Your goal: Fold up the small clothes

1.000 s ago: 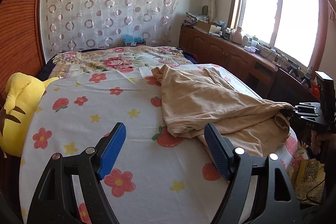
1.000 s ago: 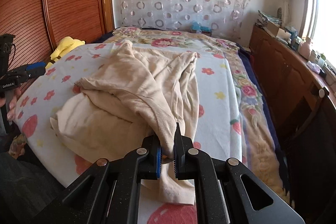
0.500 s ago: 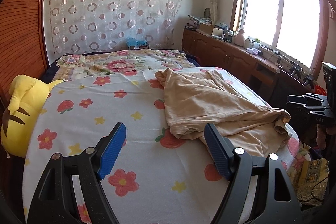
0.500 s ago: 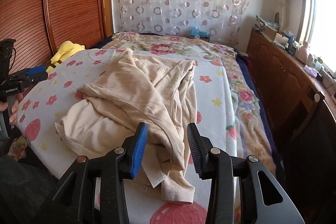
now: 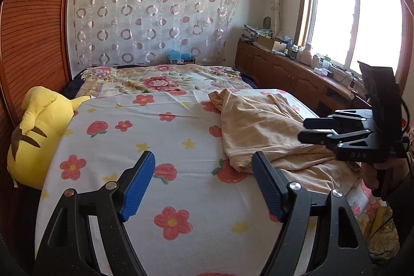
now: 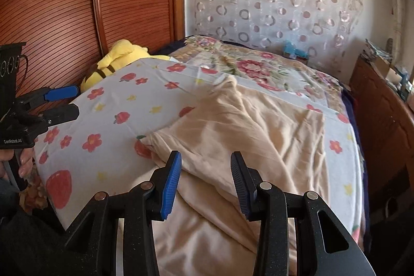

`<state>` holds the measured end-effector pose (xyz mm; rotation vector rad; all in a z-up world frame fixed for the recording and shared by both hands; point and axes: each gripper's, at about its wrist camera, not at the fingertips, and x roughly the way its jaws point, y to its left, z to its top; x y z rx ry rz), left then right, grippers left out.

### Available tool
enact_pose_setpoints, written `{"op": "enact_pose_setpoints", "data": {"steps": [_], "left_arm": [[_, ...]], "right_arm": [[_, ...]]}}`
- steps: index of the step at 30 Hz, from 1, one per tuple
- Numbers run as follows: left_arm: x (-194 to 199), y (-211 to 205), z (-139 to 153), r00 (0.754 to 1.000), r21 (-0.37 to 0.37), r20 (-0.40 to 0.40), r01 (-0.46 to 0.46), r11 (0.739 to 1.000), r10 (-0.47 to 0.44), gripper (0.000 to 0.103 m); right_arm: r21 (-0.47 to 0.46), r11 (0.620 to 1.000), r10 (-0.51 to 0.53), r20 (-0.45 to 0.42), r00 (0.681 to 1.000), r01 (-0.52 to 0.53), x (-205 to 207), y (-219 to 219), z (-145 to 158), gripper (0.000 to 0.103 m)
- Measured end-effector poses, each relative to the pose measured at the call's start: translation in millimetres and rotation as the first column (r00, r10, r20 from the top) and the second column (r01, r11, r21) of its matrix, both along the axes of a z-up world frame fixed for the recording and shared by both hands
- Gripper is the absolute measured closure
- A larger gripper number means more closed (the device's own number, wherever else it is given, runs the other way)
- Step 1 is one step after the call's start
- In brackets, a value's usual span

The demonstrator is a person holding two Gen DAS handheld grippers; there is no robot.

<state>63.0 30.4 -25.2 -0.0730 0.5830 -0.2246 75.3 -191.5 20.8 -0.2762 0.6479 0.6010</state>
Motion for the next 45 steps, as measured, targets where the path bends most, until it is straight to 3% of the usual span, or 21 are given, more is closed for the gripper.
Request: {"op": "enact_pose_setpoints", "data": {"steps": [7, 12, 17, 19, 20, 23, 27, 33, 38, 41, 44, 45], "left_arm": [[-4.8, 19.5, -3.1, 0.999, -0.005, -0.004, -0.035, 0.999, 0.035, 0.025], [-6.6, 29.9, -5.7, 0.998, -0.010, -0.011, -0.055, 0.998, 0.055, 0.025], [-5.8, 31.7, -7.6, 0.998, -0.012, -0.018, -0.058, 0.998, 0.058, 0.025], [-5.8, 31.4, -8.2, 0.998, -0.010, -0.018, -0.055, 0.998, 0.055, 0.025], [-5.8, 31.1, -8.7, 0.998, -0.009, -0.019, -0.053, 0.999, 0.052, 0.025], [-5.4, 29.2, -11.8, 0.999, -0.010, -0.024, -0.046, 0.999, 0.046, 0.025], [-4.7, 23.8, -16.0, 0.999, -0.010, -0.032, -0.033, 0.999, 0.033, 0.025], [-5.0, 15.7, -18.0, 0.999, -0.013, -0.037, -0.010, 1.000, 0.010, 0.025], [-5.5, 9.2, -20.8, 0.999, -0.011, -0.048, 0.004, 1.000, -0.005, 0.025], [-5.1, 6.7, -22.5, 0.998, -0.009, -0.057, 0.010, 1.000, -0.011, 0.025], [-4.5, 1.9, -24.8, 0.997, 0.001, -0.068, 0.020, 1.000, -0.020, 0.025], [-4.8, 0.5, -25.2, 0.997, 0.001, -0.069, 0.025, 1.000, -0.025, 0.025]], "right_arm": [[-0.065, 0.993, 0.093, -0.096, 0.991, -0.099, 37.3, 62.1, -23.6, 0.062], [-0.079, 0.984, 0.146, -0.156, 0.977, -0.159, 48.9, 83.6, -35.3, 0.062], [-0.173, 0.966, 0.155, -0.209, 0.966, -0.193, 64.5, 100.1, -49.6, 0.062], [-0.197, 0.959, 0.168, -0.187, 0.968, -0.205, 66.1, 101.1, -49.4, 0.073], [-0.209, 0.956, 0.167, -0.179, 0.969, -0.204, 69.0, 103.6, -49.3, 0.093], [-0.177, 0.967, 0.156, -0.159, 0.975, -0.184, 72.9, 94.3, -39.1, 0.096], [-0.089, 0.991, 0.099, -0.051, 0.994, -0.103, 73.9, 63.8, 1.5, 0.096], [-0.091, 0.993, -0.075, 0.069, 0.995, 0.081, 113.9, 11.3, 47.4, 0.096], [-0.103, 0.962, -0.243, 0.089, 0.966, 0.252, 163.5, -16.7, 52.6, 0.096], [-0.112, 0.921, -0.362, 0.105, 0.926, 0.372, 190.9, -26.9, 43.1, 0.096], [-0.093, 0.888, -0.448, 0.039, 0.893, 0.450, 210.8, -30.1, 26.5, 0.095], [-0.088, 0.883, -0.462, 0.020, 0.887, 0.461, 213.6, -31.6, 22.5, 0.089]]}}
